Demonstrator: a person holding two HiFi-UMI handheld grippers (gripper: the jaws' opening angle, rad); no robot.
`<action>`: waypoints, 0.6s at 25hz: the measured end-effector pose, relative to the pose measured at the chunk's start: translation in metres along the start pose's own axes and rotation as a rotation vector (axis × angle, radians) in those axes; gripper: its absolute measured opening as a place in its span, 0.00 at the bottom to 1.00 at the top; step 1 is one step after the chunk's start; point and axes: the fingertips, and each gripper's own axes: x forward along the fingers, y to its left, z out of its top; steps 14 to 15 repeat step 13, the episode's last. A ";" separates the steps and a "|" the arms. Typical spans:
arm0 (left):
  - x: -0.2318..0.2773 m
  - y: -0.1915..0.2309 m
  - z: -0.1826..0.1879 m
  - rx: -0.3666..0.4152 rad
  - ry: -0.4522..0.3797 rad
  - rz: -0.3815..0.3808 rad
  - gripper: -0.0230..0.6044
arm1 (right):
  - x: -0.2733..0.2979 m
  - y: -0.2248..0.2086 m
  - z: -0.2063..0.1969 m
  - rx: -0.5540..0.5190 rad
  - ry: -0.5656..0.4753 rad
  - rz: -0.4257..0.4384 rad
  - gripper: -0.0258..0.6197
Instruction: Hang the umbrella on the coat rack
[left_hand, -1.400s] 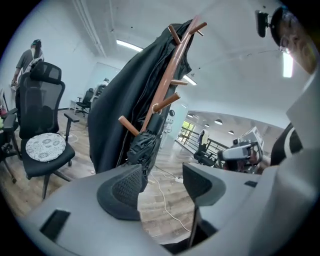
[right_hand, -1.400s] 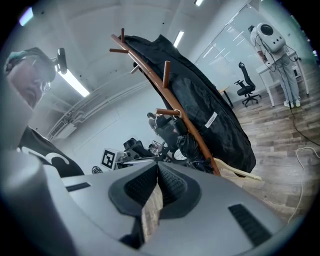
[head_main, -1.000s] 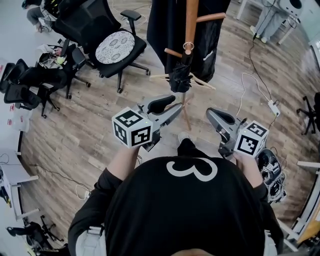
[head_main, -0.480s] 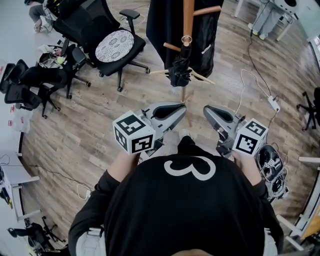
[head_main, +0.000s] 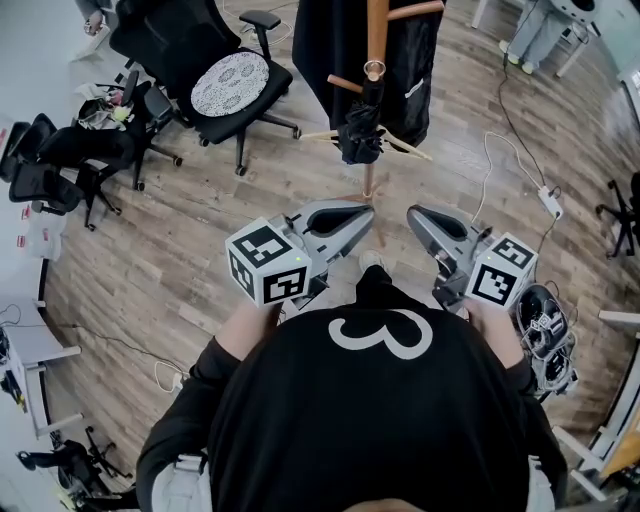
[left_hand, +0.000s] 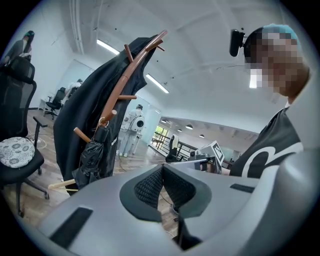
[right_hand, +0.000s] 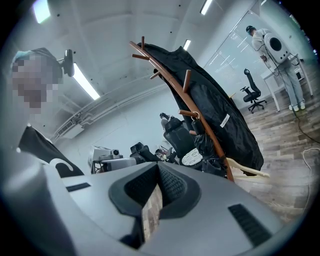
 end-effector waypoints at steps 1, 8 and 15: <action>0.001 0.002 -0.002 -0.004 0.008 0.006 0.06 | 0.000 0.000 0.000 0.001 0.000 0.001 0.08; 0.003 0.001 -0.005 0.008 0.005 0.029 0.06 | -0.003 0.000 -0.005 0.008 0.004 0.001 0.08; 0.004 0.006 -0.002 0.001 -0.018 0.029 0.07 | -0.005 -0.004 -0.003 0.010 0.006 -0.003 0.08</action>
